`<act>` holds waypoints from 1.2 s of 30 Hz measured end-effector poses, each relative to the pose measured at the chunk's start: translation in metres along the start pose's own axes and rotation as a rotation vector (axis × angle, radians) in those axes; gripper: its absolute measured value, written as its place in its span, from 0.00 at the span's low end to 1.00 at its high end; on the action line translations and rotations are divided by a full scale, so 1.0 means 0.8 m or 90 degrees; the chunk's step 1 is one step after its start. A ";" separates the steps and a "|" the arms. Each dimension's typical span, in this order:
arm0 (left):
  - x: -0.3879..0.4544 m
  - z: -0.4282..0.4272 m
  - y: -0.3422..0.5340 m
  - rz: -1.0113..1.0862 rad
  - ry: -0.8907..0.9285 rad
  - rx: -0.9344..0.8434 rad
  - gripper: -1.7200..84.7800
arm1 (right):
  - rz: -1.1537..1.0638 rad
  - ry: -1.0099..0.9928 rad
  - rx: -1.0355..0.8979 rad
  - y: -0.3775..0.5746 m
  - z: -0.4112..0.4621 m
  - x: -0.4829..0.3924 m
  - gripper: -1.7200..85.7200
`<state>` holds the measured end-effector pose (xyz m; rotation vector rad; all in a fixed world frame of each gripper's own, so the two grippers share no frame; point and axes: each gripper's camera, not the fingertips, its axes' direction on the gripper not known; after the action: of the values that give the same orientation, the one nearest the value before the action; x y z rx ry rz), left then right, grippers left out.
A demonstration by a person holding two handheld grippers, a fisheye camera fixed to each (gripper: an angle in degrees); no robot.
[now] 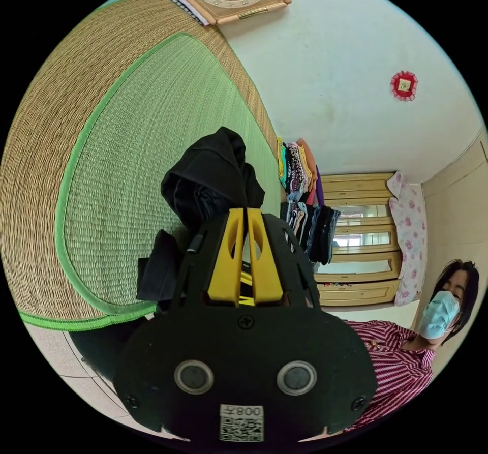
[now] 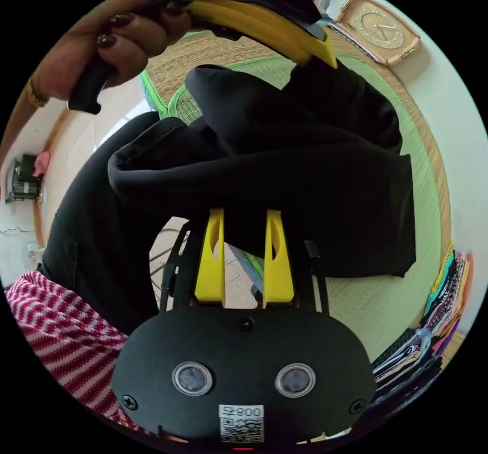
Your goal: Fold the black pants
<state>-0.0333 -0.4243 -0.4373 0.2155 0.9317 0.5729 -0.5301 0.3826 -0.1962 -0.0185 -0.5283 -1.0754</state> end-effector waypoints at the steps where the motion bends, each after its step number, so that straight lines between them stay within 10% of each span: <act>1: -0.002 -0.002 0.002 0.001 -0.004 -0.003 0.03 | 0.009 -0.012 0.003 0.003 -0.002 0.004 0.13; 11: 0.038 -0.040 0.016 0.115 0.010 -0.026 0.03 | 0.196 -0.422 0.340 0.238 -0.190 0.214 0.03; 17: 0.054 -0.093 0.012 0.154 -0.065 0.014 0.03 | 0.426 -0.236 0.476 0.427 -0.340 0.398 0.03; 23: 0.005 -0.098 0.016 0.051 -0.155 0.043 0.04 | 0.770 -0.246 0.440 0.587 -0.242 0.551 0.03; 29: -0.028 -0.096 0.065 0.011 -0.127 0.091 0.09 | 0.676 -0.392 0.397 0.524 -0.110 0.464 0.07; 36: -0.007 0.003 0.143 0.129 -0.183 -0.206 0.13 | 0.449 -0.558 0.151 0.338 0.039 0.282 0.12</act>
<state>-0.0759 -0.3322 -0.3847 0.0968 0.5319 0.8456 -0.2332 0.3357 -0.0099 -0.4516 -1.3176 -0.2564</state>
